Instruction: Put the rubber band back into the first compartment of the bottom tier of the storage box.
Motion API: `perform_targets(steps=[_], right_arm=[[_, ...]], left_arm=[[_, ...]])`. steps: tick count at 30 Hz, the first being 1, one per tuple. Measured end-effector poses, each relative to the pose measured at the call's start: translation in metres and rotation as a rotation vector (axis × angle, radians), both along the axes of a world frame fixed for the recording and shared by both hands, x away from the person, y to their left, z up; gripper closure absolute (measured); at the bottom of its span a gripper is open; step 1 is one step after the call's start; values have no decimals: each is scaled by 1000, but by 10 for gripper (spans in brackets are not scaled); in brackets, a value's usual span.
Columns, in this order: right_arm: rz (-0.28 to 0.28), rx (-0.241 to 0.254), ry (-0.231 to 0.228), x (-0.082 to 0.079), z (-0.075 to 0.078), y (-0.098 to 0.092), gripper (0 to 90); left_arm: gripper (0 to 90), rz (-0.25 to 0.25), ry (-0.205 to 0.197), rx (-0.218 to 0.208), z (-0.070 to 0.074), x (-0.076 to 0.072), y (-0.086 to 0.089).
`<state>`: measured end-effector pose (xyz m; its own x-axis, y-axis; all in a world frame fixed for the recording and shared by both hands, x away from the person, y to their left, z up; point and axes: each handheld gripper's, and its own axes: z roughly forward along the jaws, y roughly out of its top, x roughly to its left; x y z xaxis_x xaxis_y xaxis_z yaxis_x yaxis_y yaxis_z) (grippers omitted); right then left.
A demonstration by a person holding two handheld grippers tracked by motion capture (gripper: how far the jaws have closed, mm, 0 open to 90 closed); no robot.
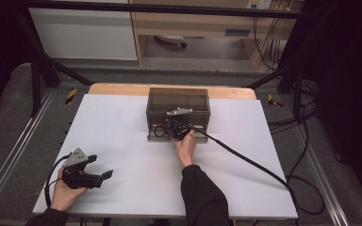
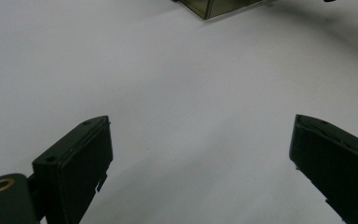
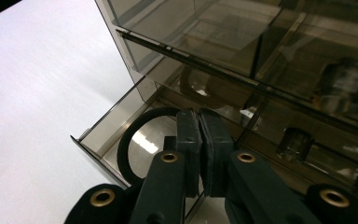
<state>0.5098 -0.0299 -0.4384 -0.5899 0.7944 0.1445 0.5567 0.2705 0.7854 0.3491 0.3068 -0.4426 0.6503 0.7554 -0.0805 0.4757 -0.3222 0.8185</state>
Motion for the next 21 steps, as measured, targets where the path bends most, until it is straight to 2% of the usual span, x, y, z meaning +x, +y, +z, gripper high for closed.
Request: perform_targets(steps=[17, 21], right_arm=[[10, -8, 0, -2, -7, 3, 870], [15, -11, 0, -1, -8, 3, 837]], left_arm=[[56, -1, 0, 1, 0, 0, 0], [56, -2, 0, 2, 0, 0, 0]])
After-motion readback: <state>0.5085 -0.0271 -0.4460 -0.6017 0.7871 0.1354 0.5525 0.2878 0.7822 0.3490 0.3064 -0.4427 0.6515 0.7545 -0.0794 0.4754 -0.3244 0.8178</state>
